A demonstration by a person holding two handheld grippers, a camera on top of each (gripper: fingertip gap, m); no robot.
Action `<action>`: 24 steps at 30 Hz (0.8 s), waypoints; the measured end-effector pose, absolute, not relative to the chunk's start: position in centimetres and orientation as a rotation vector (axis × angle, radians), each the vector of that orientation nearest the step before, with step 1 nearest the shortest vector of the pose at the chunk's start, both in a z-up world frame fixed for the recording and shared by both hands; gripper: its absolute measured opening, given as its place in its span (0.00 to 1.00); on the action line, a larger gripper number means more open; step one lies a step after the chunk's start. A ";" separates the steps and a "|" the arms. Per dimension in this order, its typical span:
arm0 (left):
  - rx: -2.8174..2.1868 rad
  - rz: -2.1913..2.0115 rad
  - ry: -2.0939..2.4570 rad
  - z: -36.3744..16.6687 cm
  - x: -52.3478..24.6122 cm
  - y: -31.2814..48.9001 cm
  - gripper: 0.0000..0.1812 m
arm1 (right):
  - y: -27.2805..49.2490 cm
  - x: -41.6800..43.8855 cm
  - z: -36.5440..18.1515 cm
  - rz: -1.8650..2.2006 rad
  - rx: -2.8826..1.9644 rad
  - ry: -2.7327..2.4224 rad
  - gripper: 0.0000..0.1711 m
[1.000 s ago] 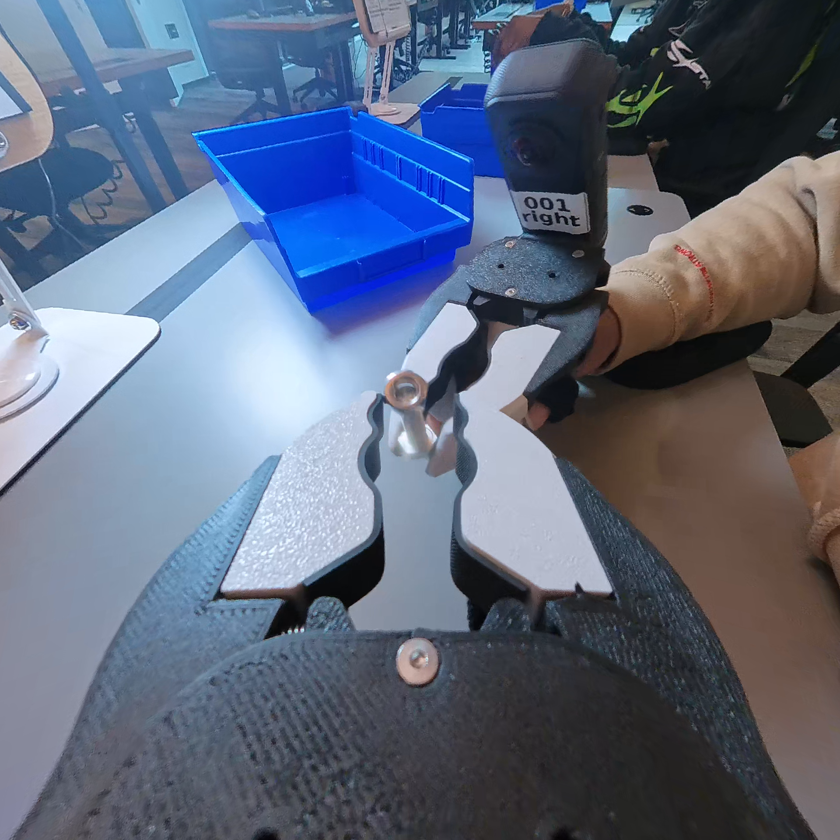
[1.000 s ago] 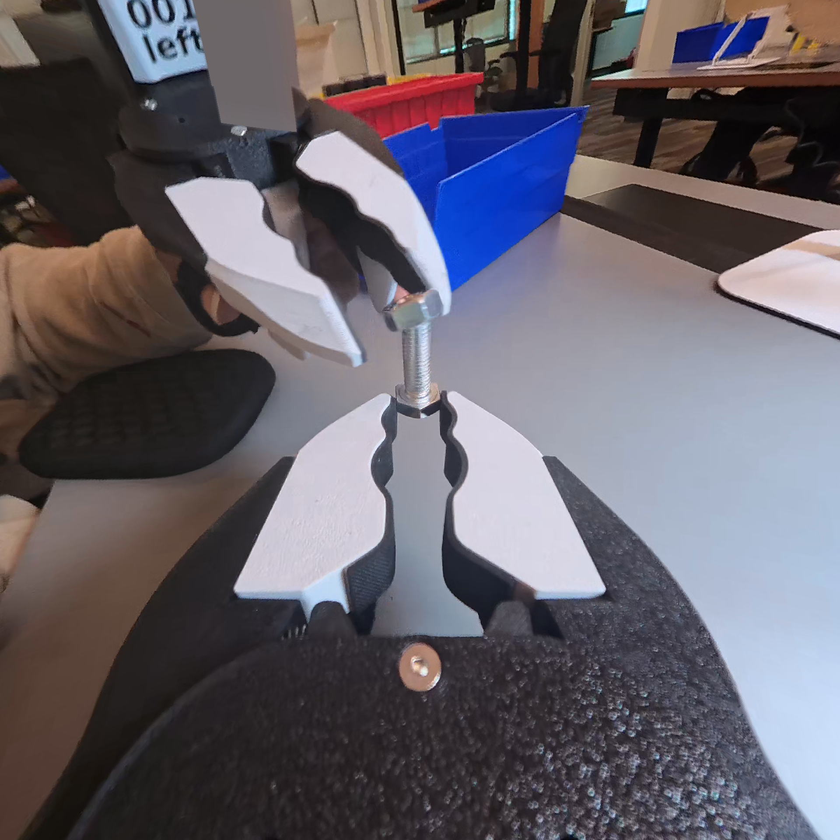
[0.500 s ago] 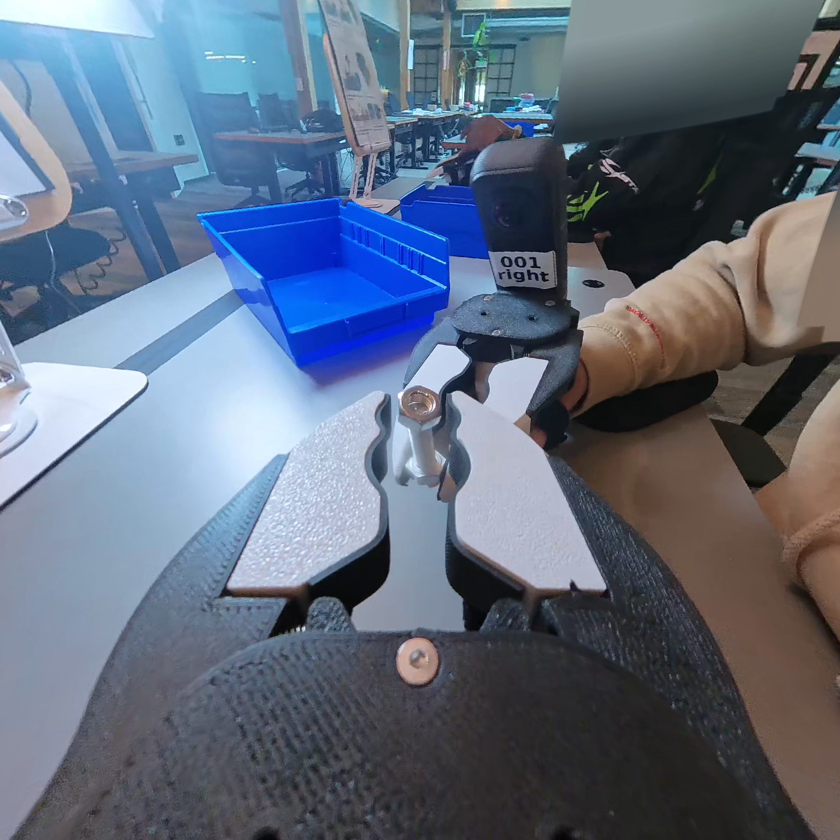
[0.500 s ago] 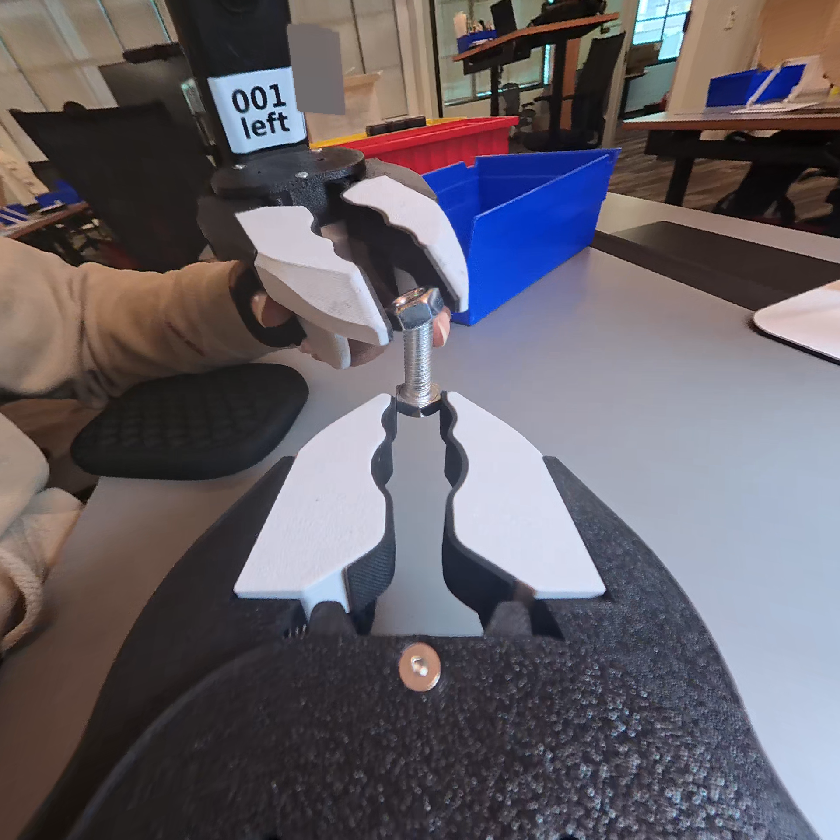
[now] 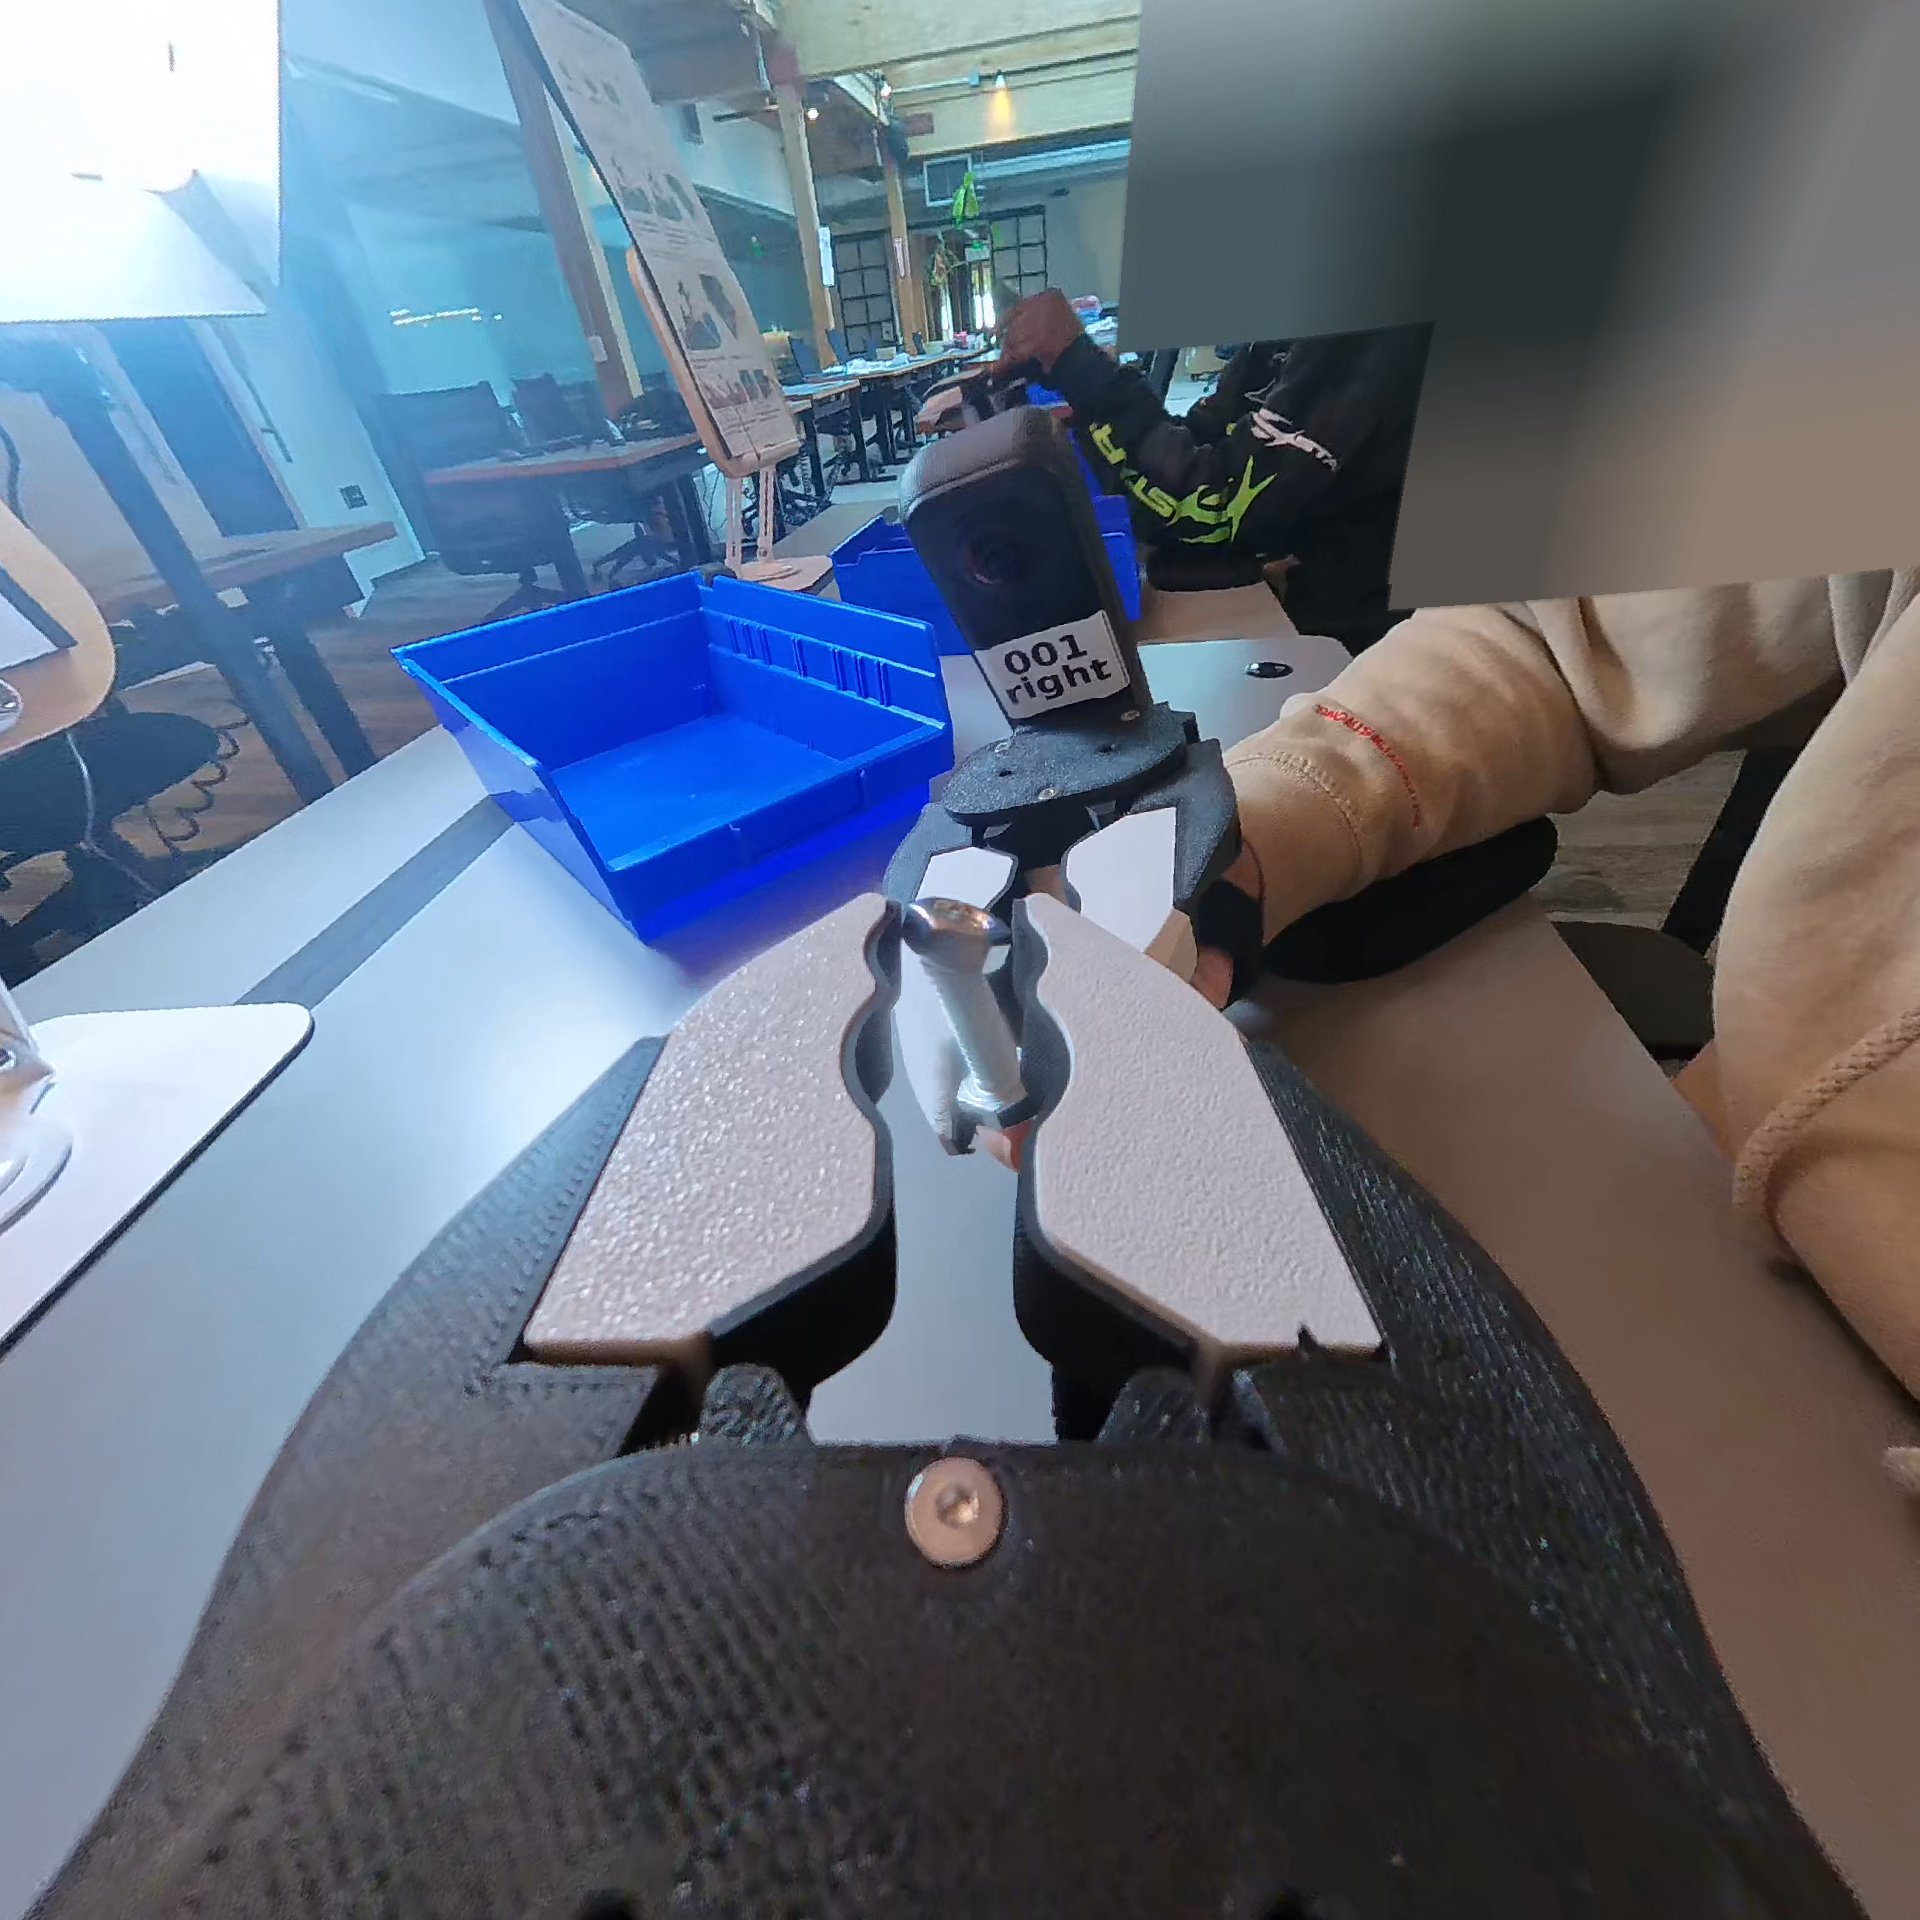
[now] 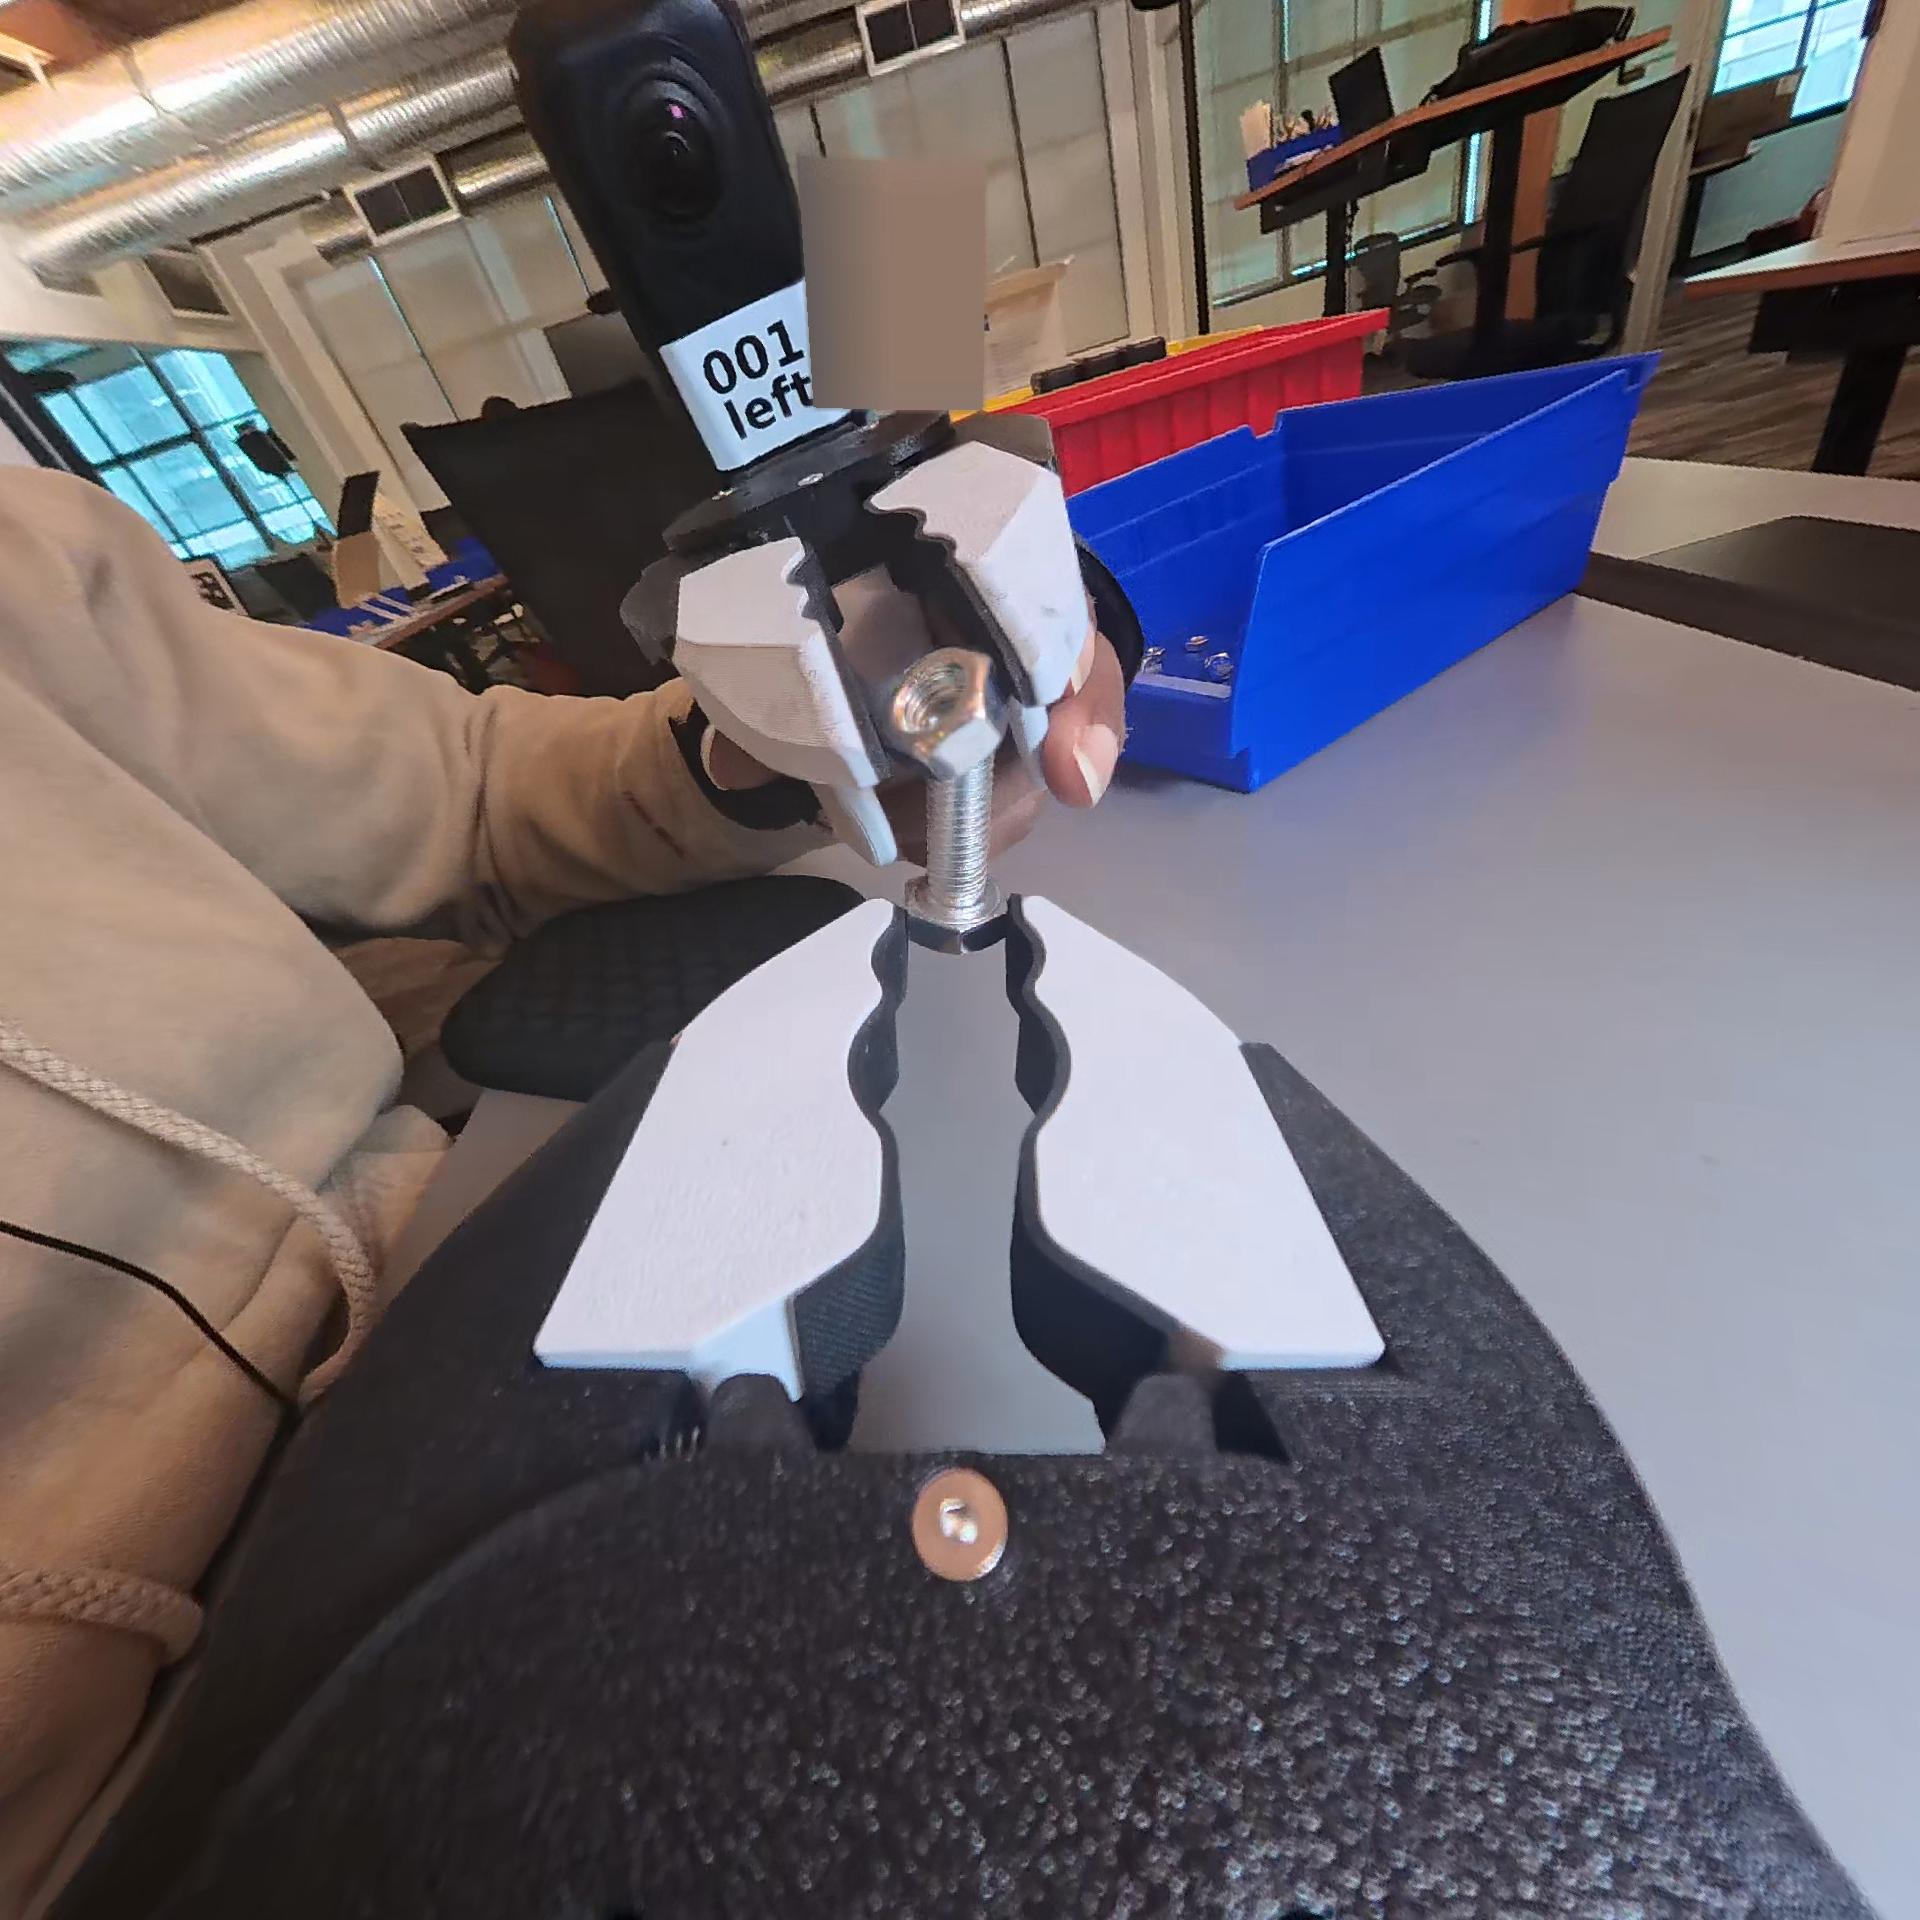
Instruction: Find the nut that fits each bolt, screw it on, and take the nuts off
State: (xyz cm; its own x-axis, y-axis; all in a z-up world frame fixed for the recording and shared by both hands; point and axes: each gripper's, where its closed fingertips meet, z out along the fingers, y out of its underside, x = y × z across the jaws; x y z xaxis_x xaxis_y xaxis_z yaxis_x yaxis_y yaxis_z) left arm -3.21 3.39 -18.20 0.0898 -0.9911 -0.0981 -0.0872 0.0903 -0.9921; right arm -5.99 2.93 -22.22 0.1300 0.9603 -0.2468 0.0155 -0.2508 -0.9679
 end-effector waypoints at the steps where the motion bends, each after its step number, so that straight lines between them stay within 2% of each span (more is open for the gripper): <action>1: -1.249 -1.022 1.247 -18.3 -3.2 3.4 0.11 | 2.9 -6.0 -22.3 1.272 -1.474 -1.011 0.10; 9: -1.332 -1.174 1.127 -17.6 -3.6 4.3 0.11 | 3.9 -5.7 -22.4 1.060 -1.457 -1.023 0.10; 24: -1.330 -1.378 1.060 -17.3 -3.3 3.7 0.11 | 4.0 -5.4 -21.7 0.966 -1.410 -1.017 0.10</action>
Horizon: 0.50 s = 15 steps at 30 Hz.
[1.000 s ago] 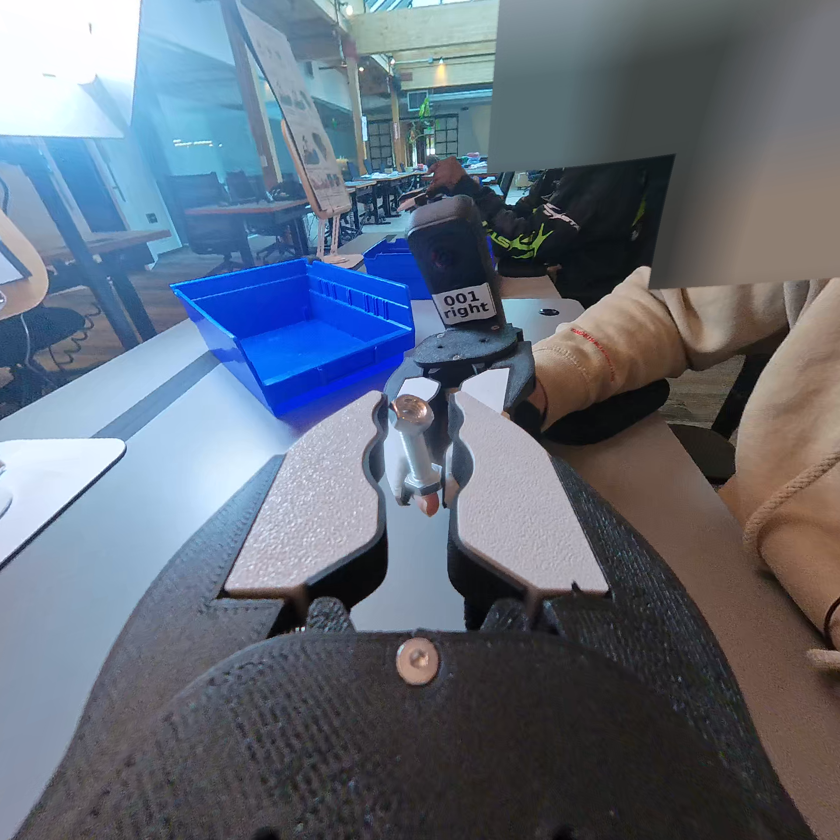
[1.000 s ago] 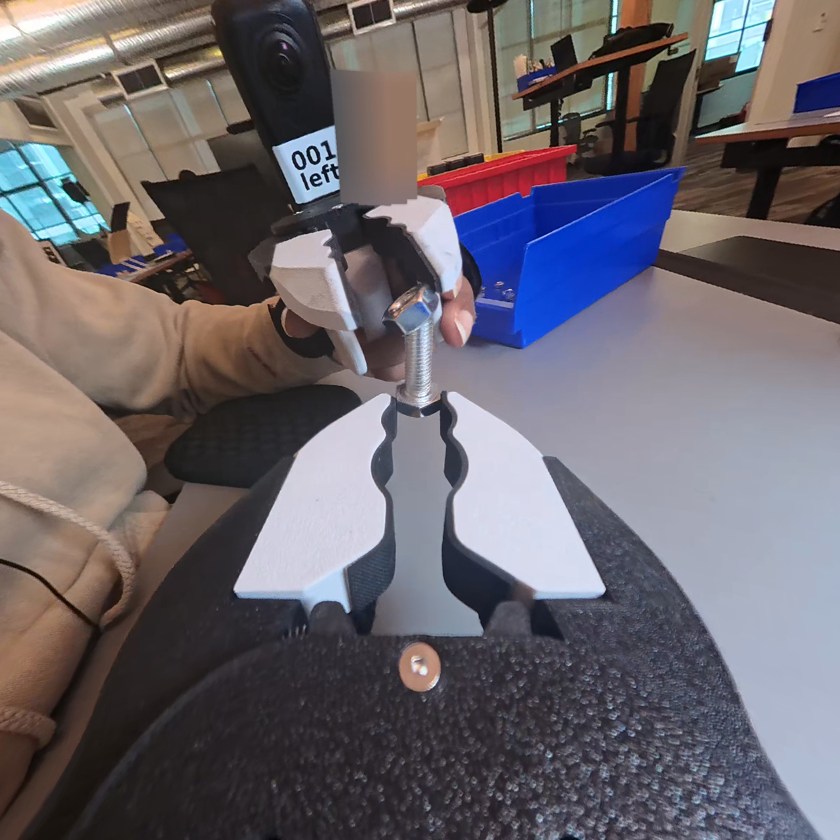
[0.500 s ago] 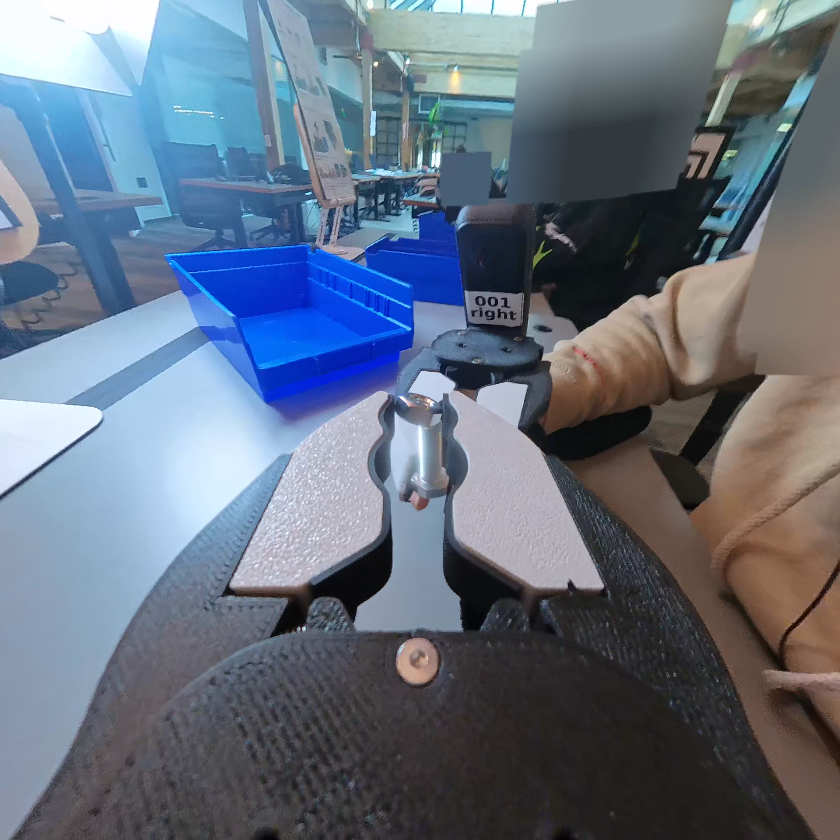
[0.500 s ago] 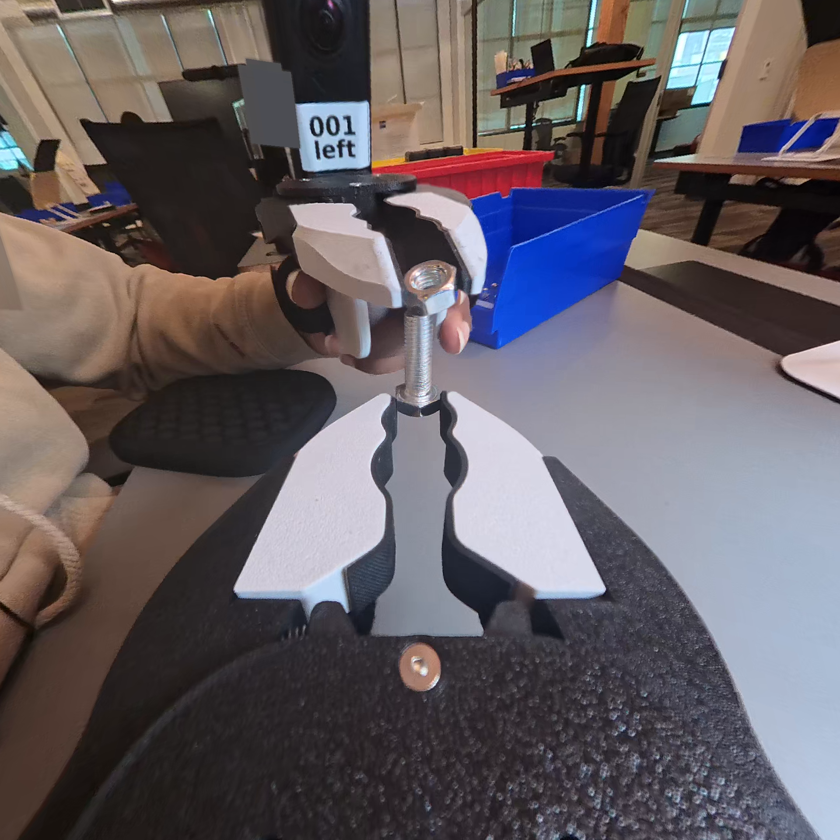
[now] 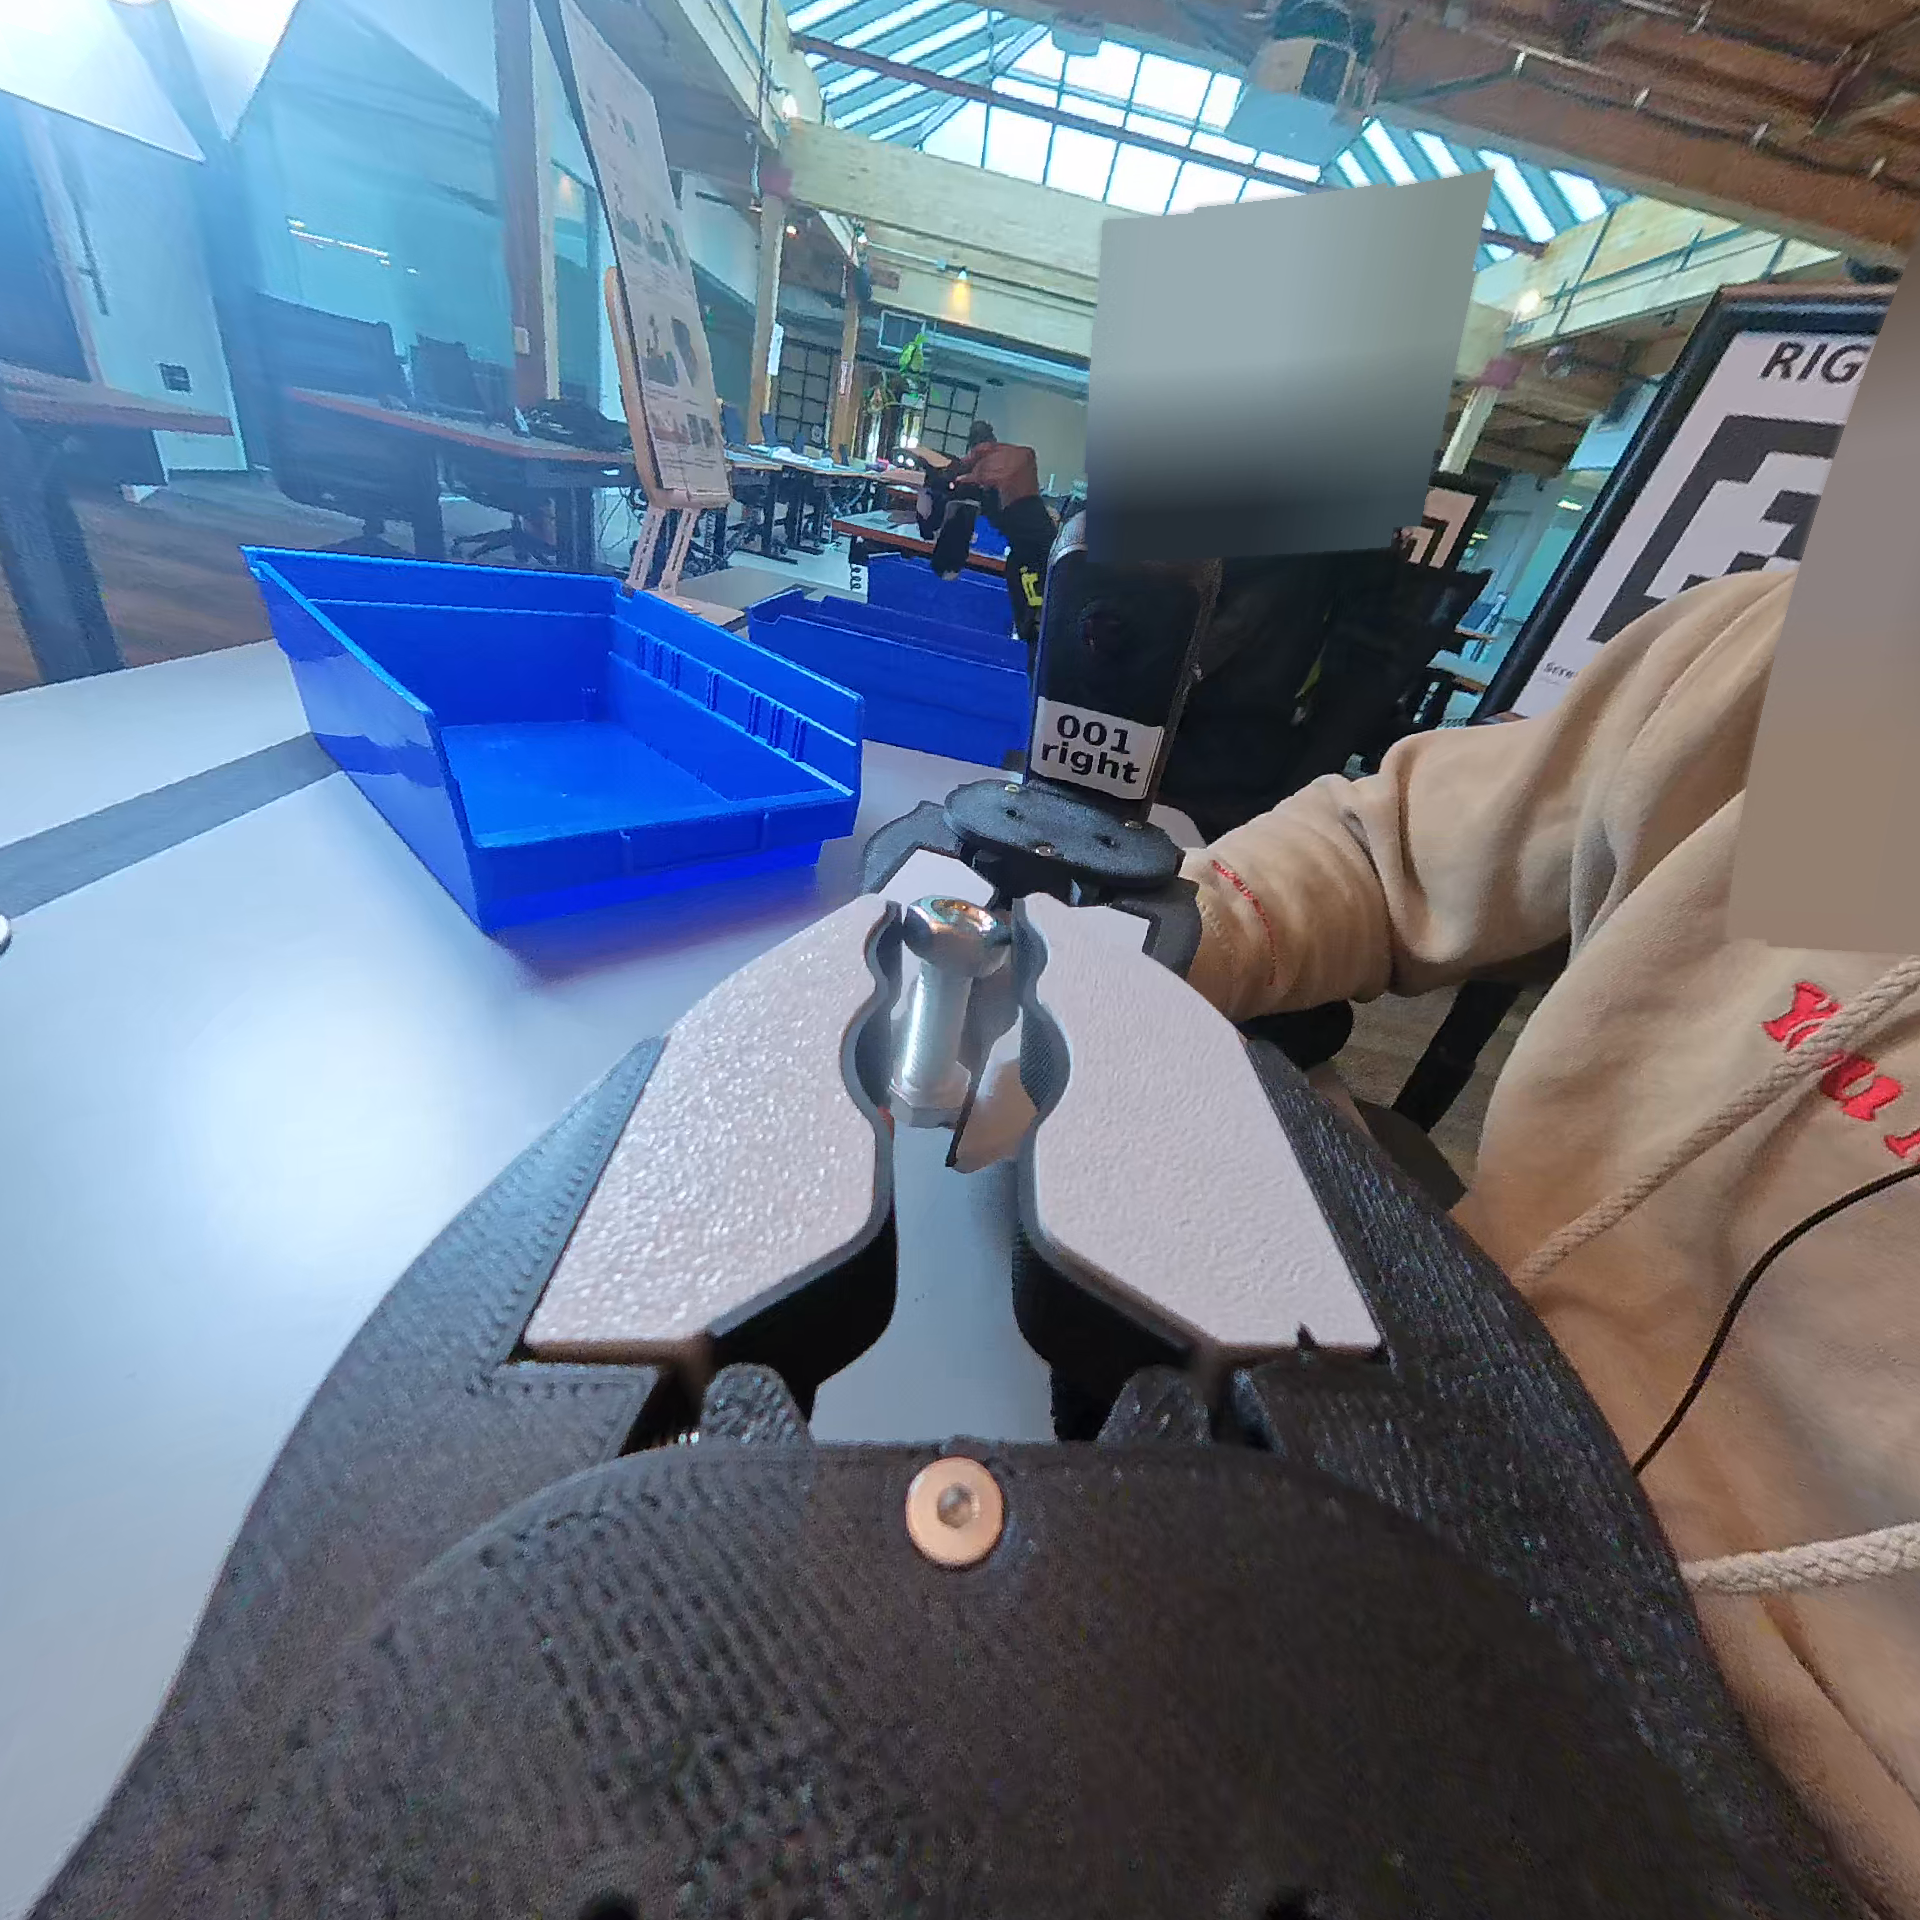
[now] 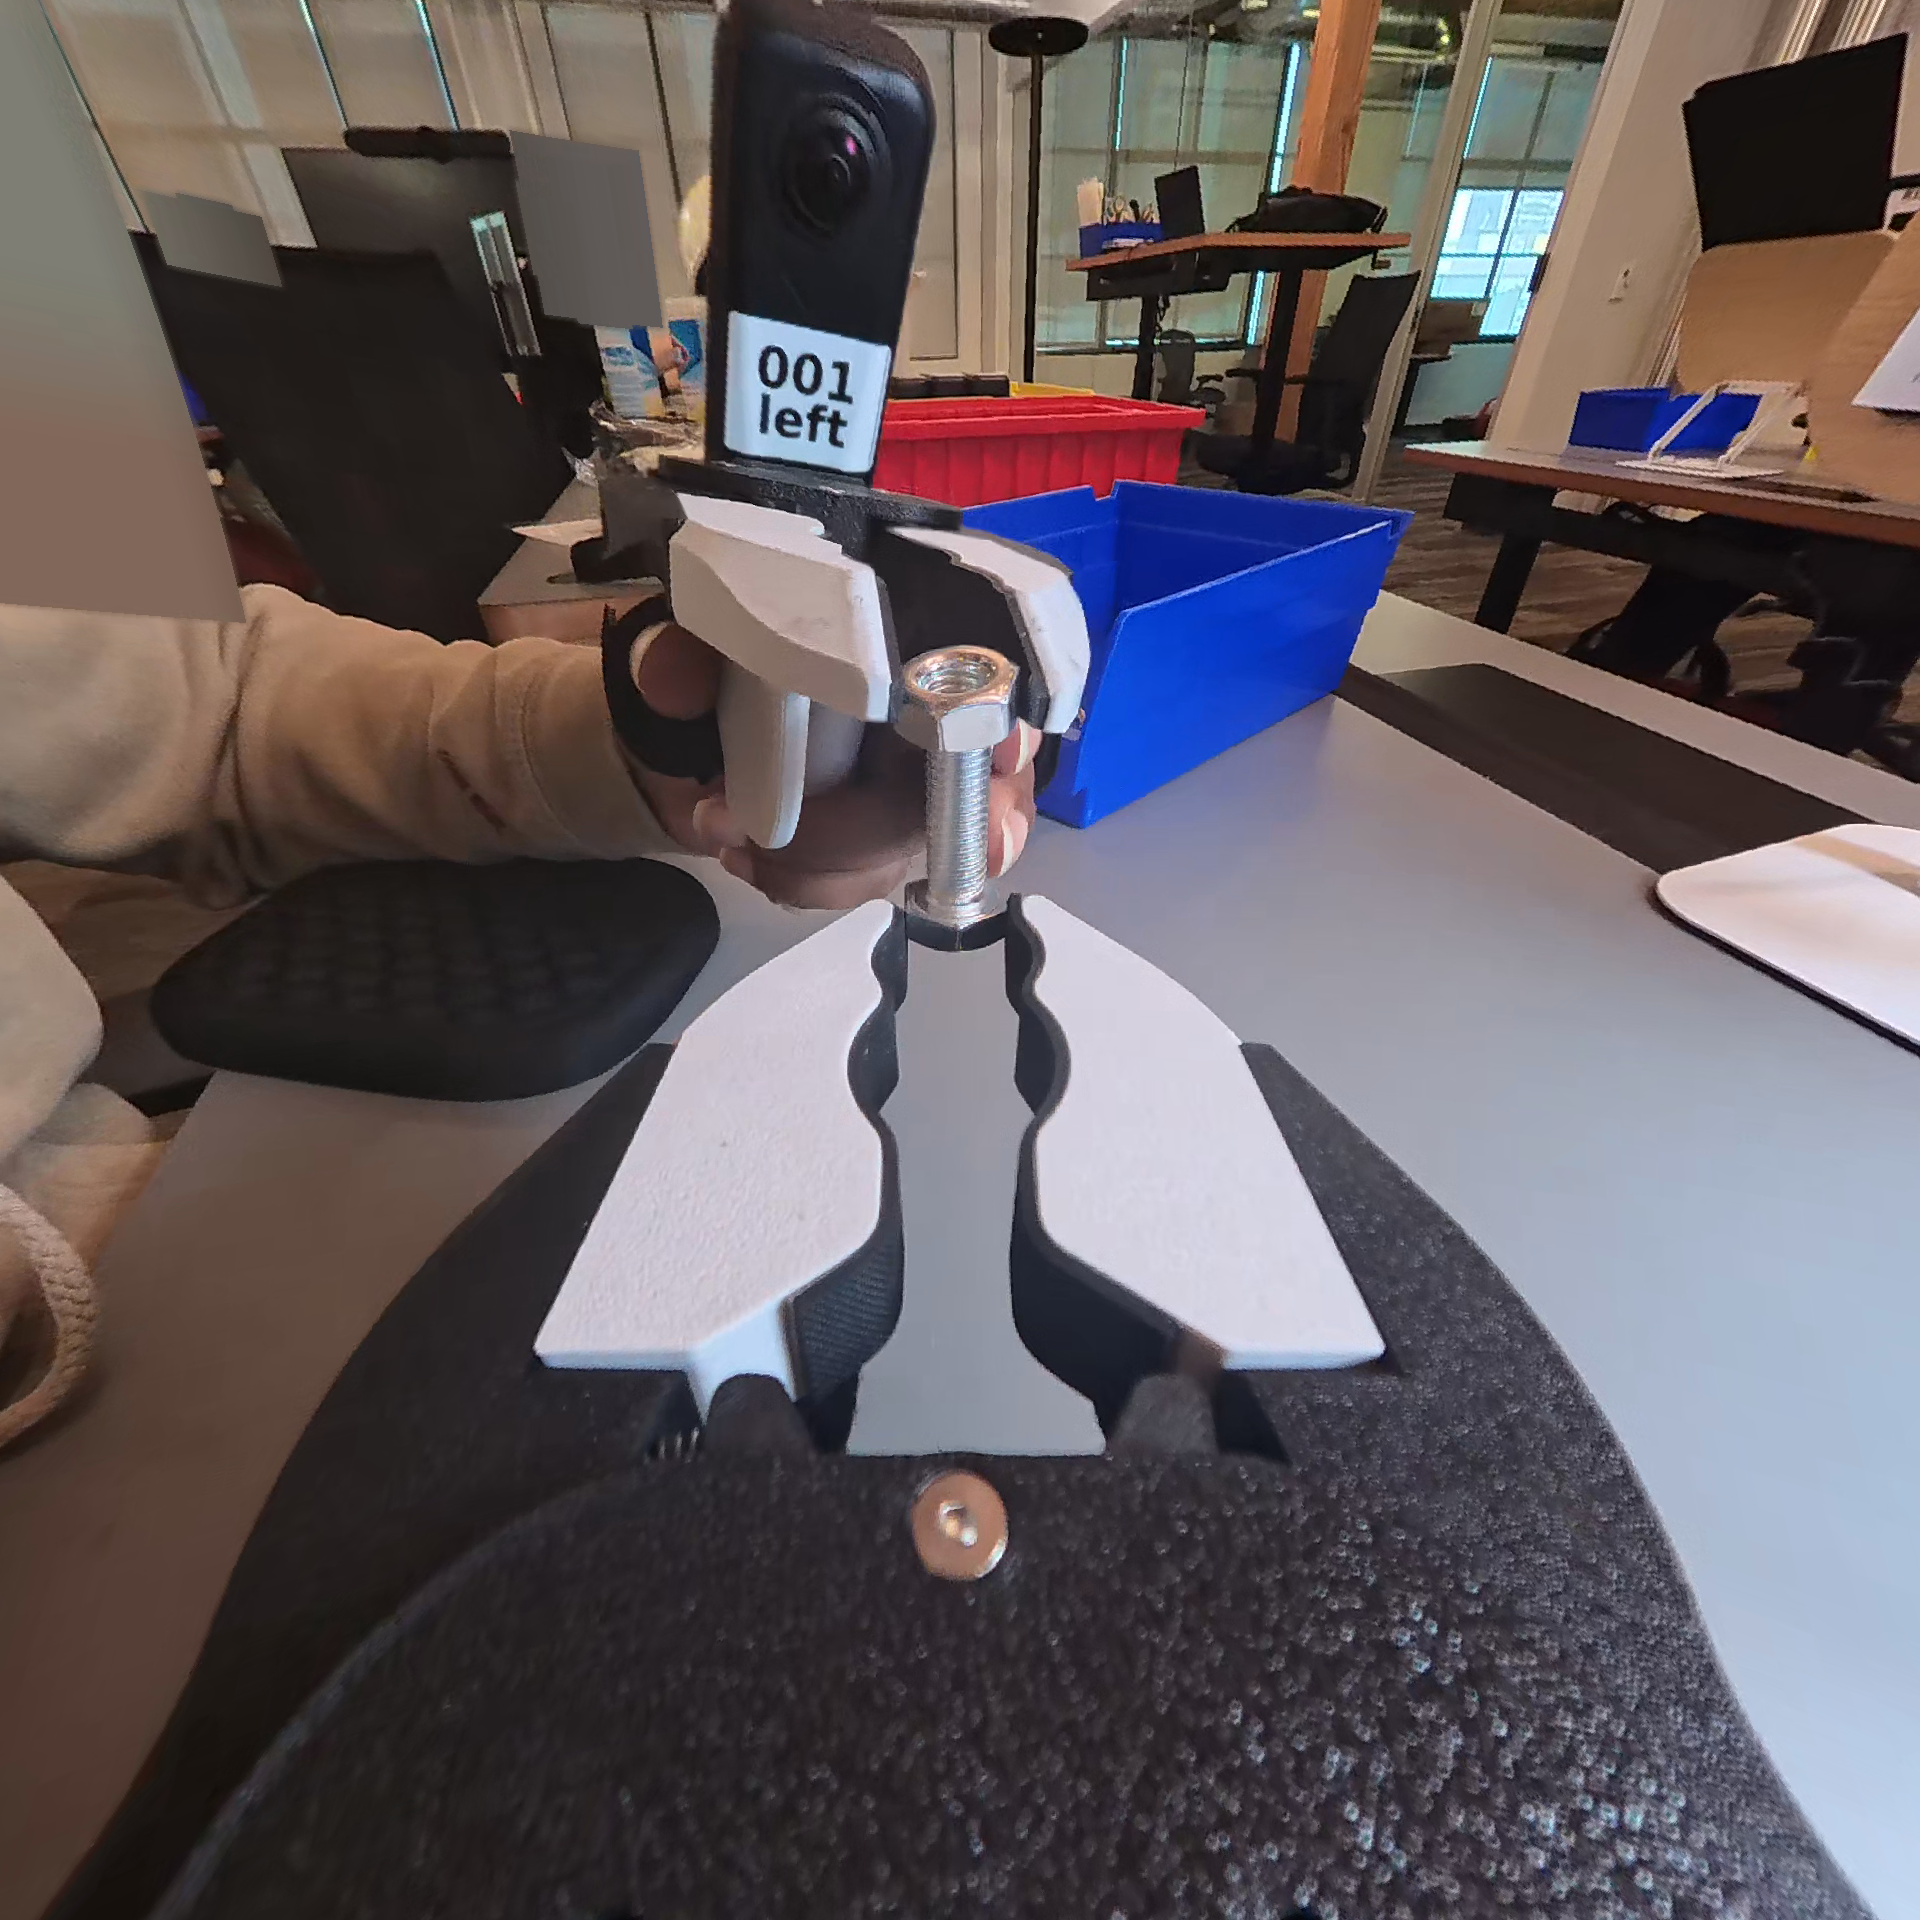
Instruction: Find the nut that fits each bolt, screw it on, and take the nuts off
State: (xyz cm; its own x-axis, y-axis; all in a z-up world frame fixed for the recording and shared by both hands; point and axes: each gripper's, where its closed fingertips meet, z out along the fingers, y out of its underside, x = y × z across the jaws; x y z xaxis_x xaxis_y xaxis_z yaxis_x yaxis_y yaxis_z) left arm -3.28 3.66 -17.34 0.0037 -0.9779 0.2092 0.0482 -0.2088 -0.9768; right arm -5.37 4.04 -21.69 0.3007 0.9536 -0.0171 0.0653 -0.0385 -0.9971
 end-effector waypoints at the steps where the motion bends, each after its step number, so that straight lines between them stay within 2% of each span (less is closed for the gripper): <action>1: -1.326 -1.387 1.058 -17.3 -3.3 3.6 0.11 | 4.0 -5.4 -21.6 0.970 -1.406 -1.017 0.10; 15: -1.315 -1.548 1.003 -16.8 -3.3 3.2 0.11 | 3.5 -5.5 -21.2 1.019 -1.384 -1.019 0.10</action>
